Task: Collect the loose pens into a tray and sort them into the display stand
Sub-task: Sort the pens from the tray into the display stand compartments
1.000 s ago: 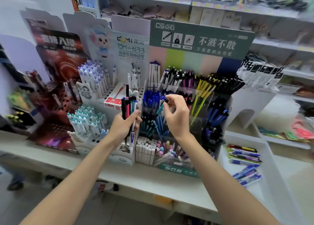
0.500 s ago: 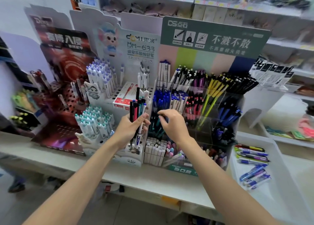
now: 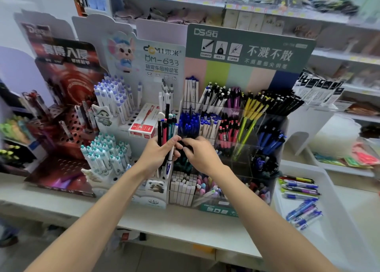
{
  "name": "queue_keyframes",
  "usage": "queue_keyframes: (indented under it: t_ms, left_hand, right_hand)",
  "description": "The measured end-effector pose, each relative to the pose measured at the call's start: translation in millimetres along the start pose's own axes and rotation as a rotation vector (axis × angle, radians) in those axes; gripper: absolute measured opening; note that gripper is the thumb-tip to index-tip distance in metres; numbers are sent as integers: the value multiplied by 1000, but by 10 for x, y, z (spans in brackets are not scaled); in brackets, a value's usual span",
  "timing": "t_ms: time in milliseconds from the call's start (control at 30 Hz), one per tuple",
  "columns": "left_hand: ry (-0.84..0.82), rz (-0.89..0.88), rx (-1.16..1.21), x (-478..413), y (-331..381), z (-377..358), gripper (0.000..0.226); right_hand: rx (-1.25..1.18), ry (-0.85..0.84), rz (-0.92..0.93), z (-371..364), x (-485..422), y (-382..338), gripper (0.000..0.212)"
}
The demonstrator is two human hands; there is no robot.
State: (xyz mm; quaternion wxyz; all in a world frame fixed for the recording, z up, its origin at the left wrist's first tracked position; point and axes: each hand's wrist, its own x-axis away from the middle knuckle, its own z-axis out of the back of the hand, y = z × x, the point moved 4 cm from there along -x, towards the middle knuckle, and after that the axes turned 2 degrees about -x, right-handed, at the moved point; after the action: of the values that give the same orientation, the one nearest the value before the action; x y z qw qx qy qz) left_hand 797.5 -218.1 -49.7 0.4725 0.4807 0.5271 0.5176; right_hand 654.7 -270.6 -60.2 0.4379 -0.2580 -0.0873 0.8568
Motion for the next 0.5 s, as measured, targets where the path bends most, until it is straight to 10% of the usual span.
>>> queue_keyframes:
  t_ms: [167, 500]
  left_hand:
    - [26, -38, -7, -116, 162, -50, 21]
    - [18, -137, -5, -433, 646, -251, 15]
  right_hand:
    - [-423, 295, -59, 646, -181, -110, 19]
    - [-630, 237, -137, 1056, -638, -182, 16]
